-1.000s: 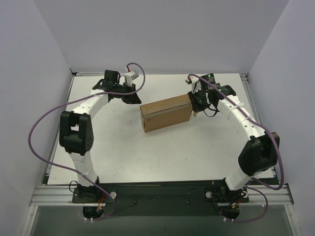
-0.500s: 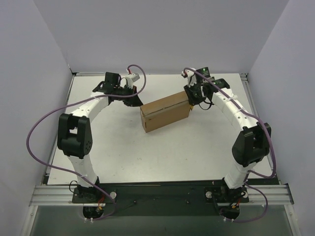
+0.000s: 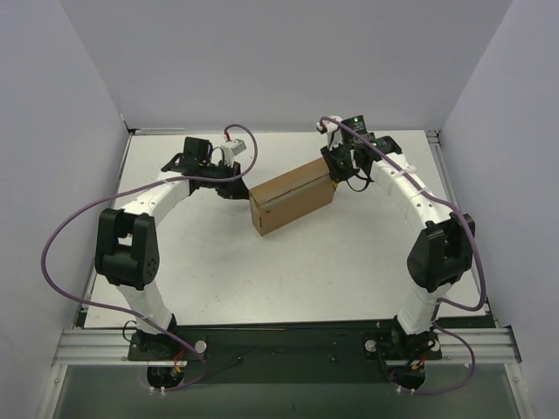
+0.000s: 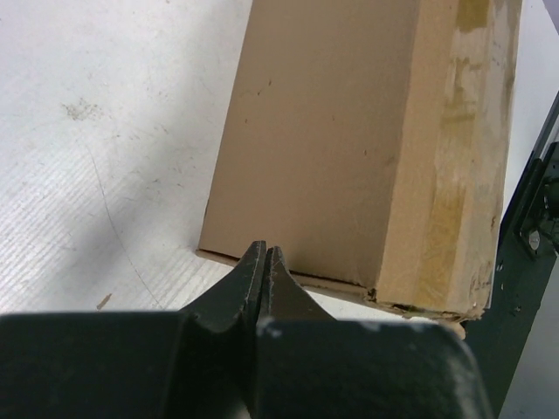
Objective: Unpack the express box
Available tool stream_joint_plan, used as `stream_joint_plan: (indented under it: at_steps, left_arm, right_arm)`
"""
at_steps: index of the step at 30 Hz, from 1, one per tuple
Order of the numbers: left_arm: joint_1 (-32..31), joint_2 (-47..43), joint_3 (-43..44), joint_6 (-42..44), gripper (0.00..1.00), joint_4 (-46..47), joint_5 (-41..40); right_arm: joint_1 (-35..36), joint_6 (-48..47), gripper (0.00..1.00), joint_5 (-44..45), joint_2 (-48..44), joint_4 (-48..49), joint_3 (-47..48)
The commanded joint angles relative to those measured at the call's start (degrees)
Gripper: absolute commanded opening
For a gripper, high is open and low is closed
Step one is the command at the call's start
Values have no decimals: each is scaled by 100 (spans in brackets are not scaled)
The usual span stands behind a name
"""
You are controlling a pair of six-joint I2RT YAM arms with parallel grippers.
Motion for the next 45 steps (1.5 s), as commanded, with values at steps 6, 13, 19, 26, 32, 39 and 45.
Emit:
stream_joint_plan:
  at_steps: [6,13,19,26,32,39,45]
  left_arm:
    - [27,-474,-153,38,0,58,238]
    - [219,-605,-13,196,0,-337,-77]
    - [993,-553,917,-5,24,-690,290]
    - [889,-668,884,-612,49,382,633]
    - [634,-517,1297,370,49,-687,-312]
    - [309,-895,955,224,45,-410,52]
    - [-95,-1246,43,-611,45,443,-953]
  right_arm:
    - [205,97,0,102,391,198,519]
    - [197,62,0,593,129,189,239]
    - [188,27,0,744,-390,-301,106]
    - [363,-176,0,-231,-663,-1032,396]
    - [390,710,0,-722,-795,-875,607]
    - [504,854,0,-408,-979,-777,529]
    - [531,449,0,-153,-1682,-830,-244]
